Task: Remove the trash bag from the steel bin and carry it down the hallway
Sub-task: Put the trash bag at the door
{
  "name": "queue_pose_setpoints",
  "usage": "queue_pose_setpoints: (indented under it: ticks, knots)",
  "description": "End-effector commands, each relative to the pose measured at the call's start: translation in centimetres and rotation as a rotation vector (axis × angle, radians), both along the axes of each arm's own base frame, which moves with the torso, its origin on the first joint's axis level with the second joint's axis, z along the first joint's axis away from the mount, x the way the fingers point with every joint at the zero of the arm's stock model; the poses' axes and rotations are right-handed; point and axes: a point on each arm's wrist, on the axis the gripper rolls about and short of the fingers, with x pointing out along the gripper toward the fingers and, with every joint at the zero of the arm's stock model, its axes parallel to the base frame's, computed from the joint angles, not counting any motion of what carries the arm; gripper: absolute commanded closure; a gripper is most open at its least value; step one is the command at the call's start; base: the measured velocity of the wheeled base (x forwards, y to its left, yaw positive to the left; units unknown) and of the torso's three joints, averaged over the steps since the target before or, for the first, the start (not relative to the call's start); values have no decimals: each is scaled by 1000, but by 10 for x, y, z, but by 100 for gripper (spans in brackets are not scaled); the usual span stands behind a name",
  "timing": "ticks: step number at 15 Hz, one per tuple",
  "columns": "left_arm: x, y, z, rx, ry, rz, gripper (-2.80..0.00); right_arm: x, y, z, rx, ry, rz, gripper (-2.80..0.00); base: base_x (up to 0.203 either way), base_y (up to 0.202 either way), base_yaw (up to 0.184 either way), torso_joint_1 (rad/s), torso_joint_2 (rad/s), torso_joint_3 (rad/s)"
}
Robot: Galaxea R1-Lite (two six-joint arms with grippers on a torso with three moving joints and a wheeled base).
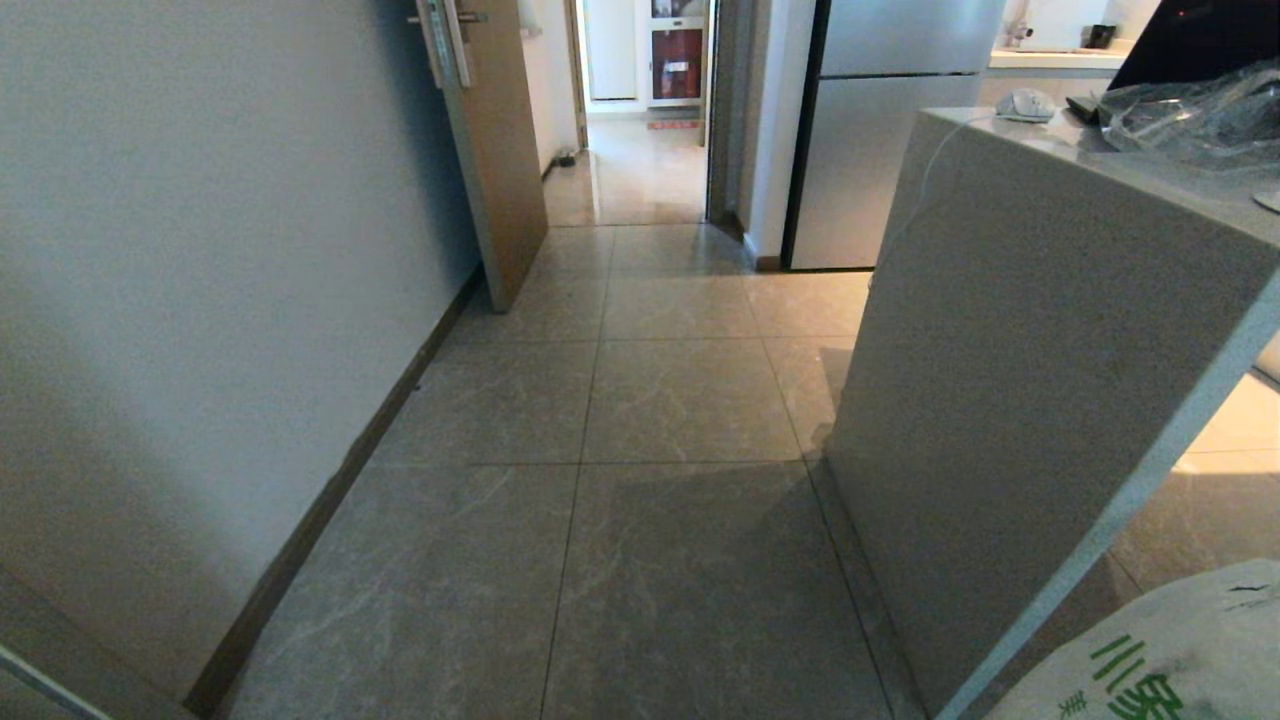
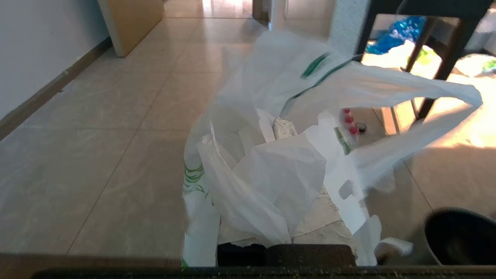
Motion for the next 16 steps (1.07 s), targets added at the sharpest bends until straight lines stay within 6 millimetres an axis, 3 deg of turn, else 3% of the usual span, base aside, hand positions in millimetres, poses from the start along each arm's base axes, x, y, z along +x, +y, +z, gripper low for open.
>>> queue_pose_setpoints:
  ticks: [1, 16]
  knots:
    - [0, 0, 0, 0, 0, 0, 0, 3, 0, -11, 0, 40, 2, 0, 190, 0, 1, -1, 3, 2]
    - [0, 0, 0, -3, -1, 0, 0, 3, 0, -11, -1, 40, 0, 0, 190, 0, 2, 2, 2, 2]
